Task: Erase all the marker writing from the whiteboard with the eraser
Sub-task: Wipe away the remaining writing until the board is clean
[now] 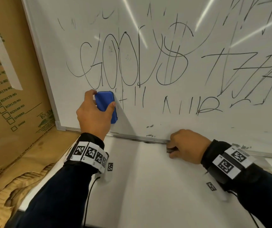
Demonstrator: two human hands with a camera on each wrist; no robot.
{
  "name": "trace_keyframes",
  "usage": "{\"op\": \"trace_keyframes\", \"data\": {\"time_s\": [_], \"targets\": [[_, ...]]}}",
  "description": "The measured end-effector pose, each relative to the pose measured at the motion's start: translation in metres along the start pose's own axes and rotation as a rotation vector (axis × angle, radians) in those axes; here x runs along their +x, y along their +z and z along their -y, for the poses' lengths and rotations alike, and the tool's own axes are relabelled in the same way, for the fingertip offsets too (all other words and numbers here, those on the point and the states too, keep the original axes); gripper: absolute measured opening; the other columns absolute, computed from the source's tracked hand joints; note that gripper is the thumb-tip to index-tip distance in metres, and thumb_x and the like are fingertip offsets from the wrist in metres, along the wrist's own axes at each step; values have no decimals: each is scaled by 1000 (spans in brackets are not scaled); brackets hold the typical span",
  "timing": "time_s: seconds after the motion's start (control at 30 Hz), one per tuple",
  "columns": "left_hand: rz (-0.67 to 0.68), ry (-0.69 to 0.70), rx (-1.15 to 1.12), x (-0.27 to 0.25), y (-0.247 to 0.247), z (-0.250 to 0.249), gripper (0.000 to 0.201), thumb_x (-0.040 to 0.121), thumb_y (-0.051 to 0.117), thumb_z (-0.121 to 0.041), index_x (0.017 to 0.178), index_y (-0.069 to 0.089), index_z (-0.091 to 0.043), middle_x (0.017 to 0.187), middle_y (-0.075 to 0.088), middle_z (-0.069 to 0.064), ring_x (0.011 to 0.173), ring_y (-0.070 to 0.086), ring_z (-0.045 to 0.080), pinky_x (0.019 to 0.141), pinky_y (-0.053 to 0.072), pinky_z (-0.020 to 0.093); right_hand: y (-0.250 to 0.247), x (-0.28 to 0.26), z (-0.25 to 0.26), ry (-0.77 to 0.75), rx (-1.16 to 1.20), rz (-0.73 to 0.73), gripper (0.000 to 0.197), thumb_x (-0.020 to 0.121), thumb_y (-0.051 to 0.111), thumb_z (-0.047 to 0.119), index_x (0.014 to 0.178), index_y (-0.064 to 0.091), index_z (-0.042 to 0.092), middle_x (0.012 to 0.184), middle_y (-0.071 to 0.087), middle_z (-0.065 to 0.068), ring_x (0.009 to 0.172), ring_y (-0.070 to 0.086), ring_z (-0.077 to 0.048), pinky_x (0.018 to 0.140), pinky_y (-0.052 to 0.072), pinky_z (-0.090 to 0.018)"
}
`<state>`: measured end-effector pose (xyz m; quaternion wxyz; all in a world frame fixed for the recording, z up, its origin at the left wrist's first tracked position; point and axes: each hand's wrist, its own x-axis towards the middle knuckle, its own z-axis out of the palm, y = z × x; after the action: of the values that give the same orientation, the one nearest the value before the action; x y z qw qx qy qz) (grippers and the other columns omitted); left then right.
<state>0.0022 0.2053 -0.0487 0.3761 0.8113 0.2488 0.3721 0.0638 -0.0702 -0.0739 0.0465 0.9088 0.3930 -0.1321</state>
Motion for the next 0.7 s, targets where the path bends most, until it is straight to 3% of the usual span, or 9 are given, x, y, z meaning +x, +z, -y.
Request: {"op": "trace_keyframes", "data": {"time_s": [0.2,0.33,0.43,0.5,0.57,0.63,0.7], "targets": [[-41,19,34,-3,2,-2,62,80,76,-46,131,46,-27,118,65,4,104,63,22,89,53,35,4,-15,-20,-63,109,-19,27,96,59,30,118,70,19,112,69,2,102,63,-17,94,48,-31],[-32,28,31,-7,6,-9,62,80,76,-46,131,46,-28,120,64,3,106,60,20,92,49,33,13,-23,-34,-74,167,-46,28,94,63,22,121,70,20,118,70,2,106,64,-18,98,48,-35],[-22,34,20,-8,11,-15,61,77,78,-49,126,47,-32,117,64,0,107,63,24,92,55,44,15,-21,-36,-69,178,-51,29,92,65,22,120,70,21,117,70,-2,105,64,-20,97,49,-36],[-41,37,28,-5,8,-17,61,76,78,-50,126,48,-31,115,65,0,105,62,21,91,54,40,15,-19,-34,-61,153,-46,28,92,64,24,120,70,25,116,68,-3,104,64,-22,94,51,-36],[-72,26,49,1,4,-17,60,79,76,-47,129,49,-27,116,66,2,107,53,14,88,46,28,16,-20,-33,-28,116,-29,27,94,61,25,119,69,27,114,66,-4,99,63,-24,90,53,-36],[-116,-14,50,5,1,-19,60,82,75,-44,133,49,-24,118,65,3,108,42,10,83,39,26,15,-22,-33,2,97,-11,25,95,58,23,117,70,26,111,65,-4,94,64,-24,86,55,-36],[-140,-24,42,5,2,-22,60,83,74,-43,133,49,-23,120,65,4,106,45,11,82,41,26,14,-24,-36,28,136,-9,26,94,57,21,115,72,25,109,67,-3,93,65,-24,85,55,-36]]}}
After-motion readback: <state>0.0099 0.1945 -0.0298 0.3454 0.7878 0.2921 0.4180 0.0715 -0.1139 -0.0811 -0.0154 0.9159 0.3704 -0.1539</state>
